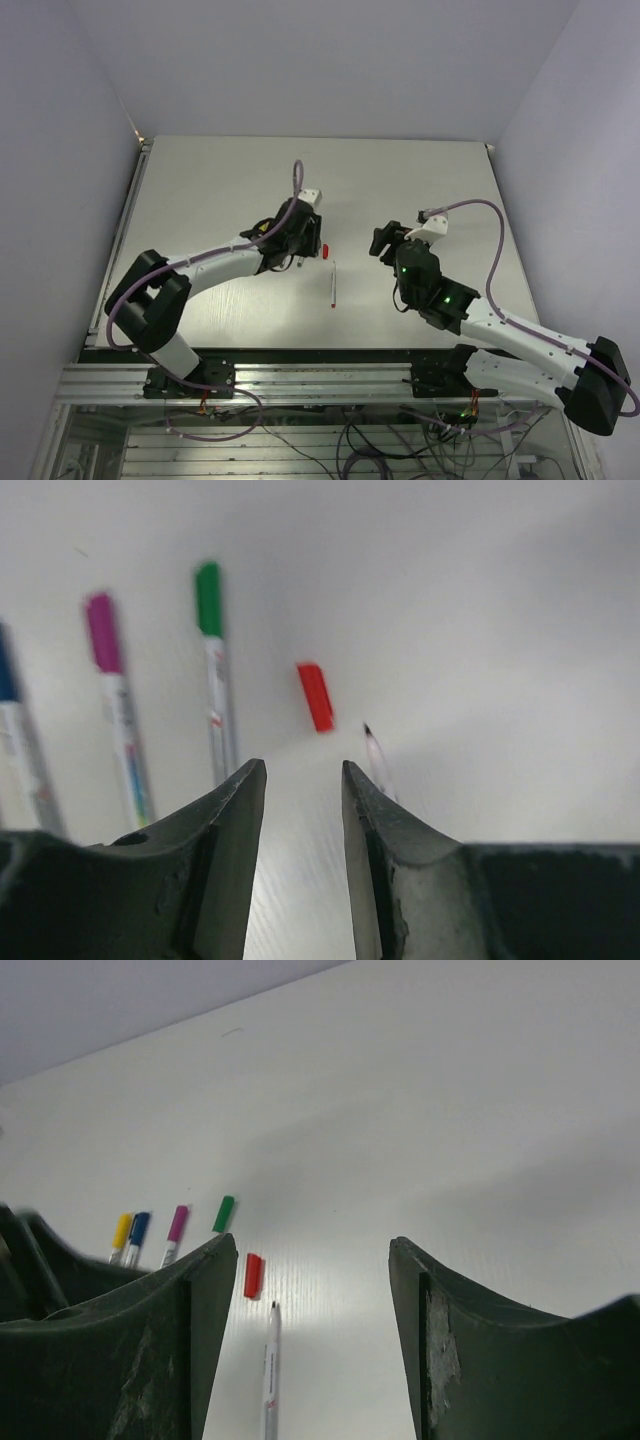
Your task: Insert the pens into the pen caps
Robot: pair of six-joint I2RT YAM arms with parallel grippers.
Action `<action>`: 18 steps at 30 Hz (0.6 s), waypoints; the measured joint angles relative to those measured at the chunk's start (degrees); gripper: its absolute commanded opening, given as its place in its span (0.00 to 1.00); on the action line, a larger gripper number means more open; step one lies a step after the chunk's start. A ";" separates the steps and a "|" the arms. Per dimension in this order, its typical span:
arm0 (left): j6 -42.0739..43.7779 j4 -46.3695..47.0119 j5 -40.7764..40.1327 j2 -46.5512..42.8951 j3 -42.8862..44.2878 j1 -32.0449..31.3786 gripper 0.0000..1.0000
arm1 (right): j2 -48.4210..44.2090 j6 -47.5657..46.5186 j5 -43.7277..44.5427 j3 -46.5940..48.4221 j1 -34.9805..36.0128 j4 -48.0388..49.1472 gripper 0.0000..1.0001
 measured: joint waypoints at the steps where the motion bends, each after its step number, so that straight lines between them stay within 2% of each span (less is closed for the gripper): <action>1: -0.24 -0.20 -0.15 0.31 -0.55 -1.27 0.48 | -0.11 0.48 0.02 -0.02 -0.48 -0.31 0.62; 9: -2.08 -2.84 -2.45 4.20 -0.55 -11.50 0.54 | -4.61 4.15 0.13 -2.14 -3.45 -1.31 0.61; 18: -3.63 -8.74 -5.95 9.53 5.07 -13.90 0.54 | -6.05 5.64 -0.20 -4.61 -3.58 -1.53 0.61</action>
